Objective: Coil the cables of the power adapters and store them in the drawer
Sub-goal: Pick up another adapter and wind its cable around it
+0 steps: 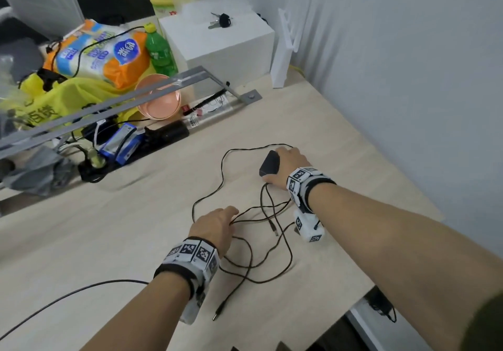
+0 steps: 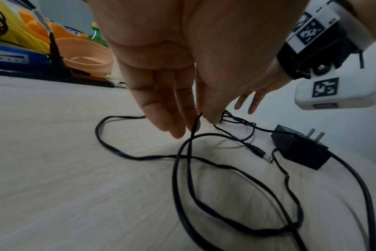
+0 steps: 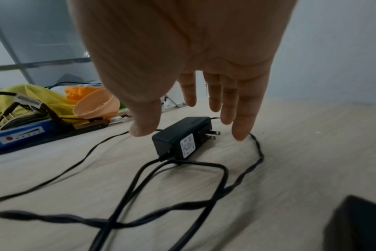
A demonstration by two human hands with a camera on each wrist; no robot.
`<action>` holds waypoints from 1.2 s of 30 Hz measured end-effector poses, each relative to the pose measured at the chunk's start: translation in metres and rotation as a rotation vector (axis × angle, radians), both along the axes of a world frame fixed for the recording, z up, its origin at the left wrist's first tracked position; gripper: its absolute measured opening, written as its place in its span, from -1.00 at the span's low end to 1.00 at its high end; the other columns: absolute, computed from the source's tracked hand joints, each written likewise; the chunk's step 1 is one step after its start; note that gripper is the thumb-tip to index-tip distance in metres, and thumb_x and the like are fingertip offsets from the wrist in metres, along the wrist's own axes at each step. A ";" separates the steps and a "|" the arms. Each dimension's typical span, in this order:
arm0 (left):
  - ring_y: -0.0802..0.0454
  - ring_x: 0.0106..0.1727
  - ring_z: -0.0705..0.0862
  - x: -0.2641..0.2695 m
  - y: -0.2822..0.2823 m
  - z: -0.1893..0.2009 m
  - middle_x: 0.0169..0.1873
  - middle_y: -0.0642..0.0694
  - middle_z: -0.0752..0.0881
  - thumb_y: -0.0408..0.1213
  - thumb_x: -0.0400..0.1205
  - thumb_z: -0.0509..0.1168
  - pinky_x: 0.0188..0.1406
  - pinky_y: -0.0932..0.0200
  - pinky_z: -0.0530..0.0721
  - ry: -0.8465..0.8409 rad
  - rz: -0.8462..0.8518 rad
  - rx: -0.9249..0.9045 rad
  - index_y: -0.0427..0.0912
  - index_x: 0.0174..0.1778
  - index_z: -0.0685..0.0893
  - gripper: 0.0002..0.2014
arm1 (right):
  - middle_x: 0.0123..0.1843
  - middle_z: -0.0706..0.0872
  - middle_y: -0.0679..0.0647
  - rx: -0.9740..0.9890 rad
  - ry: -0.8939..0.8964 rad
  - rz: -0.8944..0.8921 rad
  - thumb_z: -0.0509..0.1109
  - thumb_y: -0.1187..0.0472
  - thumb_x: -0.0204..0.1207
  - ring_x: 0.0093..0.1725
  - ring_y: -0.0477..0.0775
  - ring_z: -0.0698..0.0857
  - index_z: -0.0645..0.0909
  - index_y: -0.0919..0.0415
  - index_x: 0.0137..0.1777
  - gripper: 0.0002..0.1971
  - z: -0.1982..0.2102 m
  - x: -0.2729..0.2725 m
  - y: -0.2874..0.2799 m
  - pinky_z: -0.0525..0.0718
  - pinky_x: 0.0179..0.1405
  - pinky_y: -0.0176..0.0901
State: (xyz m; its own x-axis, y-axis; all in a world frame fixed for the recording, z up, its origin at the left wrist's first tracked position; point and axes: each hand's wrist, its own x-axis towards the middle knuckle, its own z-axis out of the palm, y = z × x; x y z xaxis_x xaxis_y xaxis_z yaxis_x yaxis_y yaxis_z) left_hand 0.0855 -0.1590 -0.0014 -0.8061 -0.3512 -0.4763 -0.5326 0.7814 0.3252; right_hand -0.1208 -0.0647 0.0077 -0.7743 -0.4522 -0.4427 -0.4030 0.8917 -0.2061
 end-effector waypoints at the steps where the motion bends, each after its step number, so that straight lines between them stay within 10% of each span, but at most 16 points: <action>1: -0.13 0.27 0.61 -0.001 0.000 -0.001 0.28 -0.03 0.63 -0.18 0.70 0.15 0.16 0.04 0.58 -0.008 0.004 -0.002 0.10 0.47 0.41 -0.61 | 0.44 0.38 0.19 0.013 -0.003 0.020 0.56 -0.26 0.26 0.40 0.31 0.47 0.28 0.03 0.52 -0.11 -0.005 -0.003 -0.004 0.58 0.29 0.14; 8: -0.14 0.25 0.62 -0.006 -0.005 -0.009 0.26 -0.03 0.65 -0.24 0.68 0.13 0.14 0.03 0.60 -0.039 0.059 -0.009 0.11 0.41 0.47 -0.63 | 0.46 0.33 0.19 0.055 -0.010 0.098 0.58 -0.09 0.32 0.41 0.33 0.42 0.18 0.07 0.56 -0.11 -0.026 -0.008 -0.021 0.59 0.11 0.11; 18: 0.01 0.14 0.67 0.000 -0.005 -0.003 0.20 0.09 0.64 -0.04 0.63 0.28 0.11 0.12 0.60 0.101 0.111 0.046 0.12 0.35 0.52 -0.64 | 0.51 0.34 0.12 -0.230 0.066 0.102 0.51 -0.09 0.33 0.44 0.23 0.43 0.14 0.11 0.62 -0.08 0.021 -0.001 0.004 0.53 0.38 0.10; 25: 0.04 -0.02 0.76 -0.010 0.008 0.052 0.09 -0.05 0.71 0.05 0.60 0.33 -0.13 0.01 0.79 0.519 0.536 0.668 -0.05 0.40 0.49 -0.52 | 0.48 0.32 0.03 -0.464 0.192 0.408 0.57 0.04 0.28 0.38 0.11 0.46 0.25 -0.01 0.61 -0.11 0.071 0.054 0.036 0.58 0.34 -0.01; 30: -0.17 -0.11 0.78 -0.001 0.028 0.076 0.08 -0.32 0.74 -0.18 0.66 0.33 -0.17 -0.02 0.77 0.432 0.594 1.130 -0.24 0.39 0.49 -0.59 | 0.47 0.39 0.10 -0.558 0.180 0.543 0.57 0.14 0.26 0.41 0.10 0.45 0.34 0.09 0.60 -0.15 0.089 0.109 0.062 0.54 0.32 -0.10; 36: -0.08 -0.31 0.77 0.002 0.048 0.115 -0.13 -0.30 0.74 -0.31 0.71 0.24 -0.32 0.14 0.79 0.592 0.637 1.335 -0.39 0.23 0.56 -0.75 | 0.52 0.37 -0.02 -0.679 0.128 0.116 0.50 0.14 0.36 0.25 -0.01 0.64 0.00 -0.17 0.67 -0.04 0.115 0.134 0.093 0.69 0.17 -0.07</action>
State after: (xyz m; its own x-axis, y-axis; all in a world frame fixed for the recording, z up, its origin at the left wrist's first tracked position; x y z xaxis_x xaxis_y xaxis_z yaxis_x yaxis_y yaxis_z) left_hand 0.0876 -0.1111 0.1131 -0.8720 -0.2940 -0.3914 -0.2017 -0.5128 0.8345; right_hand 0.0129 0.0285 0.1229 -0.7317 -0.6791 0.0583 -0.5458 0.5325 -0.6470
